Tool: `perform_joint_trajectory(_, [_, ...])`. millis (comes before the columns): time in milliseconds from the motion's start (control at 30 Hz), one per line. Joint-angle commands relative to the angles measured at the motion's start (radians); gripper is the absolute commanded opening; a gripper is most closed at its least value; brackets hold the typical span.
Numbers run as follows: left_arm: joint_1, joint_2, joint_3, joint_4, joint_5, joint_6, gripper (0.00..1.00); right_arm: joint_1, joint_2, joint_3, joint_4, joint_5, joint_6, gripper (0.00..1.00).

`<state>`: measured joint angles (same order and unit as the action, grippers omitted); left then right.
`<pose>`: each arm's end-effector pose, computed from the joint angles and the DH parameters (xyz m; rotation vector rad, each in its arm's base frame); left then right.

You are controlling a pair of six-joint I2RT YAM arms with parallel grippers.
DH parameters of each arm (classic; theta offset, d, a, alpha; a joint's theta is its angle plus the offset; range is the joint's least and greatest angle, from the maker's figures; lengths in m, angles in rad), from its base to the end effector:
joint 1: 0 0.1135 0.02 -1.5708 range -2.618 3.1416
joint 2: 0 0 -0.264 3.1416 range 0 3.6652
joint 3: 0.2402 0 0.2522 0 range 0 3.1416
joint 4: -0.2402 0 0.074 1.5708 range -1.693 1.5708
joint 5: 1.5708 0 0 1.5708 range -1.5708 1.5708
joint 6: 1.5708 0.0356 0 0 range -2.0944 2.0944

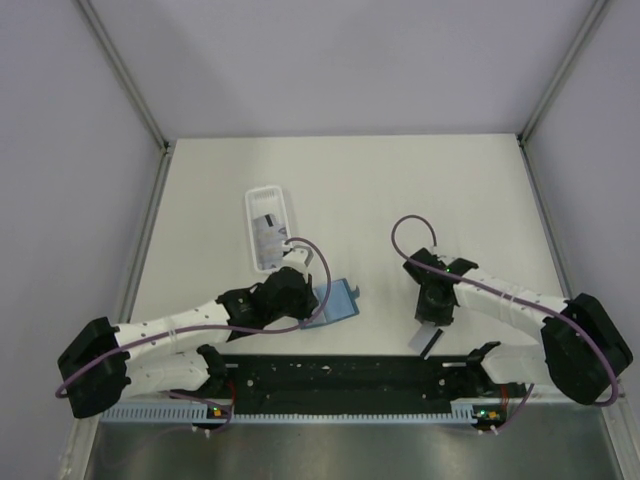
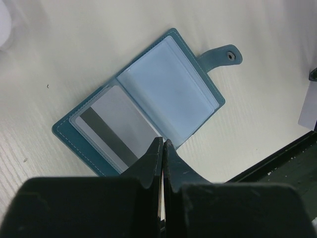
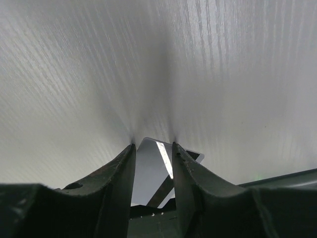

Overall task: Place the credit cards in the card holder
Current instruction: Move the credit card to the center of the board, then pick up the credit card from the center of the board.

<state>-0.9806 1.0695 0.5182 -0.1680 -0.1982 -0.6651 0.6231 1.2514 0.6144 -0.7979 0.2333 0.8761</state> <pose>0.1256 -0.1749 0.1961 0.2648 2.3399 -0.6230 0.1546 0.1009 0.1590 0.3864 2.8557 -0.1136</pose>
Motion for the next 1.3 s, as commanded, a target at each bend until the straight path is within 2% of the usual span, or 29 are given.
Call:
perform_joint_trajectory(0, [0.003,-0.025,-0.004,0.044,0.006,-0.01,0.0,0.053,-0.015,-0.035,-0.073,-0.002,0.064,0.36])
perform_joint_trajectory(133, [0.003,-0.032,-0.004,0.044,0.002,-0.011,0.0,0.069,-0.047,-0.036,-0.075,0.046,0.099,0.36])
perform_joint_trajectory(300, [0.005,-0.026,0.028,0.048,0.022,0.015,0.0,0.069,-0.237,0.017,-0.077,0.161,0.126,0.42])
perform_joint_trajectory(500, [-0.015,0.03,0.089,0.149,0.101,0.088,0.15,0.043,-0.457,0.137,-0.145,0.208,0.142,0.47])
perform_joint_trajectory(833, [-0.248,0.473,0.405,0.271,0.193,0.176,0.23,0.027,-0.632,0.307,-0.282,0.205,0.139,0.47])
perform_joint_trajectory(967, [-0.296,0.607,0.479,0.378,0.327,0.151,0.25,0.024,-0.691,0.366,-0.296,0.195,0.127,0.48])
perform_joint_trajectory(1267, [-0.343,0.834,0.658,0.489,0.456,0.104,0.24,0.024,-0.753,0.449,-0.317,0.184,0.13,0.49])
